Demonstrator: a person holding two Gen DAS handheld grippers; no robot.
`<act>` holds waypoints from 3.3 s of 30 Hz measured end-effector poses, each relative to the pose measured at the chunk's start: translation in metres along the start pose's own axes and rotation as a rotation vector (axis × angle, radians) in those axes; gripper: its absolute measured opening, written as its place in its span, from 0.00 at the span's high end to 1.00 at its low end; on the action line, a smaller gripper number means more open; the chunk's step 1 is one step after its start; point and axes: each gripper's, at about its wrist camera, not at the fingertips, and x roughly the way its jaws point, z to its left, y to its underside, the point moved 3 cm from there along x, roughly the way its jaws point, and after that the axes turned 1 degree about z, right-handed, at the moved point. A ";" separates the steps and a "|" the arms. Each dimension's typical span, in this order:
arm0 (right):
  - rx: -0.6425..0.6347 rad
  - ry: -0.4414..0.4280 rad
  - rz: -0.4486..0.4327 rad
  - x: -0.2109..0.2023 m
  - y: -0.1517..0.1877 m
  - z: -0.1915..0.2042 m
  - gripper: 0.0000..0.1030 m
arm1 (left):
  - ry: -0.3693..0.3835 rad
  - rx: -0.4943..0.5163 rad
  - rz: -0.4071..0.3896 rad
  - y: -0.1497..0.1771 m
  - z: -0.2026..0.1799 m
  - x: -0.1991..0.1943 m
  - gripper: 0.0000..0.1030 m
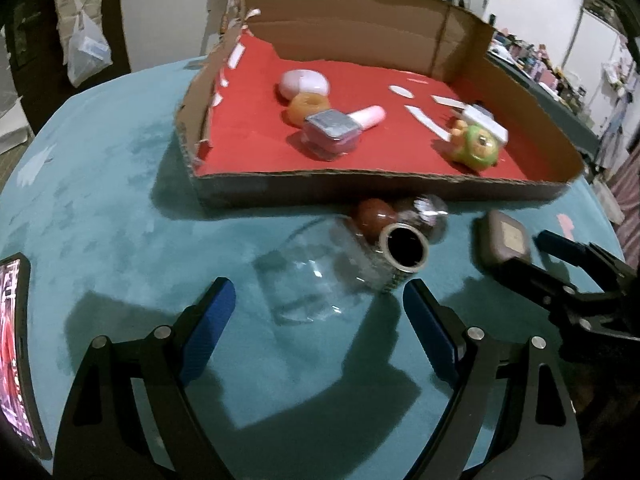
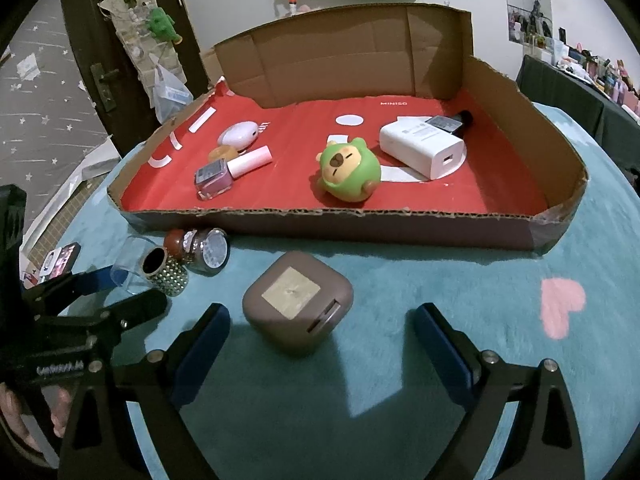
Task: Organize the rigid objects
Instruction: 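Grasp the clear glass cup with the left gripper while the right gripper grasps the brown square case, then lift the glass cup and brown case and carry both into the red box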
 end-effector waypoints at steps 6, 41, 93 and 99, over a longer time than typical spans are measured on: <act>0.000 0.000 0.001 0.001 -0.002 -0.001 0.07 | -0.004 -0.013 0.001 0.000 0.009 -0.003 0.17; -0.117 0.053 -0.004 0.006 0.001 0.020 0.39 | -0.114 -0.089 -0.046 -0.002 0.015 -0.007 0.61; -0.045 -0.127 -0.100 -0.049 -0.022 0.021 0.39 | -0.013 0.027 -0.147 -0.030 -0.030 -0.051 0.61; -0.043 -0.123 -0.097 -0.045 -0.031 0.018 0.39 | -0.007 0.037 -0.141 -0.038 -0.031 -0.045 0.61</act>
